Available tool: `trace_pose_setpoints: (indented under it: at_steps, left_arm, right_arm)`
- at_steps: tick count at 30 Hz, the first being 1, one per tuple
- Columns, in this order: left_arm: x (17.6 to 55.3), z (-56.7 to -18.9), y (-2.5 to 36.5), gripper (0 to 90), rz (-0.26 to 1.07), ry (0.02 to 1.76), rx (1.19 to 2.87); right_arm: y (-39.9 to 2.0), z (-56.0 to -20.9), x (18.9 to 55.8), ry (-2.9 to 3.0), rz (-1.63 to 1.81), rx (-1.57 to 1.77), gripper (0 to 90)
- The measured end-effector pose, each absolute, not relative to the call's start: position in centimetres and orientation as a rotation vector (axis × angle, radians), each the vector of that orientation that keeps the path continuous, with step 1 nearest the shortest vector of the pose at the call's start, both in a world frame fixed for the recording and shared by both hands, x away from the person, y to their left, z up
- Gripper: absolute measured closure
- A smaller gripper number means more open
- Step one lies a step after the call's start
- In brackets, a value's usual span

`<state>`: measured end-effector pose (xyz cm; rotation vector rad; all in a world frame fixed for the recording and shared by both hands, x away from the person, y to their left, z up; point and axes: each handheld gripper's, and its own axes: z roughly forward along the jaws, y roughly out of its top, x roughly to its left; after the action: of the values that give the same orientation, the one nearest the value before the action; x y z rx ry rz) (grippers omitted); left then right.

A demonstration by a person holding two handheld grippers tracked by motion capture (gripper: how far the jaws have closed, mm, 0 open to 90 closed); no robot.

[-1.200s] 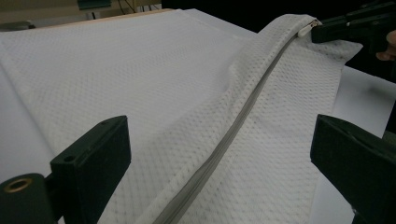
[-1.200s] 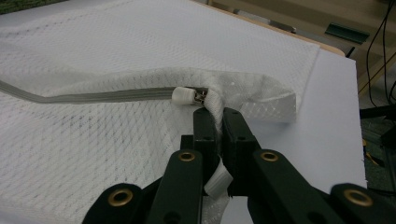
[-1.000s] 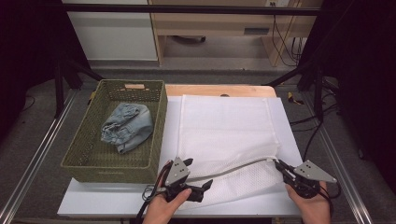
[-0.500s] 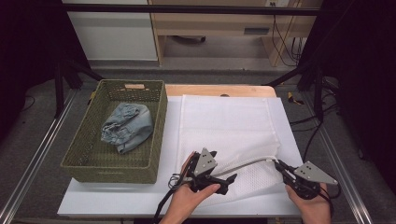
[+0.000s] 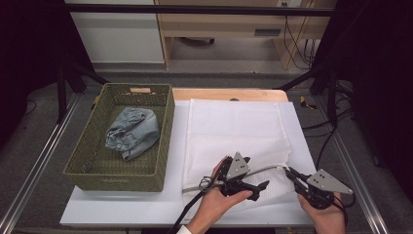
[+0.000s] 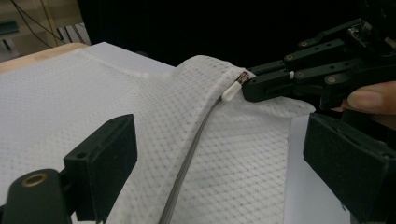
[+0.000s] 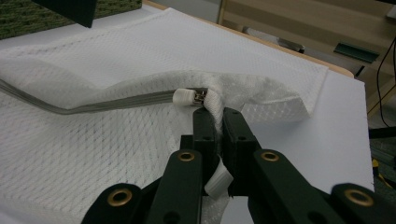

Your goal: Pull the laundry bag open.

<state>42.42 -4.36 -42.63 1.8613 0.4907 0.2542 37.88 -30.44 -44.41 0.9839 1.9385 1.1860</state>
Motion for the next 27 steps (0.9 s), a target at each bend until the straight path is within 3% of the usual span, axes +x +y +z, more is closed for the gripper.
trace_pose_setpoints:
  at_steps: [8,13,27]
  left_arm:
    - [42.4,-43.0,-5.6,10.5,0.23,0.469,1.86]
    - [42.2,-43.1,-6.0,19.5,0.216,0.439,1.876]
    - [42.1,-43.2,-6.6,29.0,0.213,0.41,1.908]
  right_arm:
    - [-30.5,-44.4,37.6,1.928,1.186,0.991,85.3]
    - [-30.2,-44.3,37.5,1.927,1.178,0.978,85.3]
    - [-30.3,-44.3,37.3,1.923,1.191,0.966,85.3]
